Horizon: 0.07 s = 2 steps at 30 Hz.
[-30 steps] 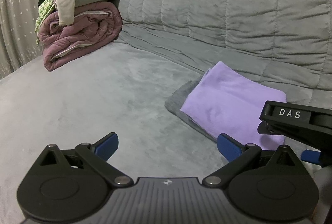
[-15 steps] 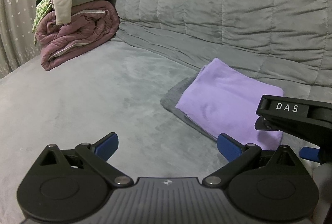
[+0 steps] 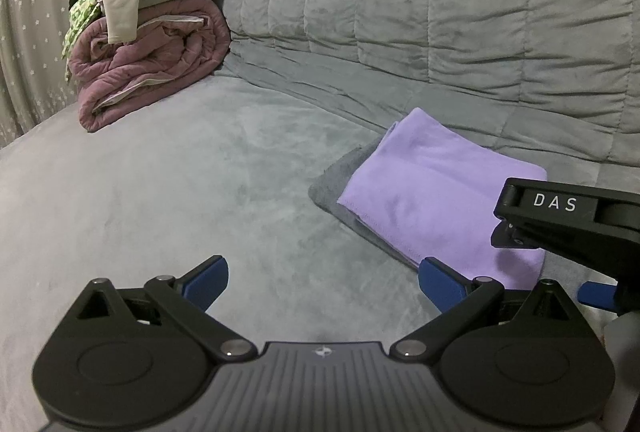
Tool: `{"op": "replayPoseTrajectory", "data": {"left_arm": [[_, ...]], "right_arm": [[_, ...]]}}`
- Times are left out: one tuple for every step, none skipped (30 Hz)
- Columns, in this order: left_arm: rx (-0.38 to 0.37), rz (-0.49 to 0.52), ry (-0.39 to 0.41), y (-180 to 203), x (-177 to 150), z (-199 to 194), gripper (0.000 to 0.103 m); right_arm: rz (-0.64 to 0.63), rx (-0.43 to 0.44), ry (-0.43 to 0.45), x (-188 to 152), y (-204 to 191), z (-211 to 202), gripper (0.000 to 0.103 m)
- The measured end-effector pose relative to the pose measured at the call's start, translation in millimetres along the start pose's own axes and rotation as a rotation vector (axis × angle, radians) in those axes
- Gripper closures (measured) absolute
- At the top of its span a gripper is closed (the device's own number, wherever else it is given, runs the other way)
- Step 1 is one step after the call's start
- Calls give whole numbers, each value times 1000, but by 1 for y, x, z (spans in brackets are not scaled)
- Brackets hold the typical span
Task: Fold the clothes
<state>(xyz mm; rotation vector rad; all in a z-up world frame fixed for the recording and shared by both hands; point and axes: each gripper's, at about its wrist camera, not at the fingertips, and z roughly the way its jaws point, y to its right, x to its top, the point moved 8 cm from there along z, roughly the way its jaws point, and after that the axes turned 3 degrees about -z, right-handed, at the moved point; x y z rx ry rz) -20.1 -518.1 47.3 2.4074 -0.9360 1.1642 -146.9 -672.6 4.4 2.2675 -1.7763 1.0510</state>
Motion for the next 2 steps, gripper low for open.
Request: {"op": "replayPoseTrajectory", "data": {"left_arm": [[0, -1, 0, 0, 0, 0, 0], [-1, -1, 0, 0, 0, 0, 1]], "right_arm": [[0, 0, 0, 0, 0, 0, 0], [0, 0, 0, 0, 0, 0, 0]]}}
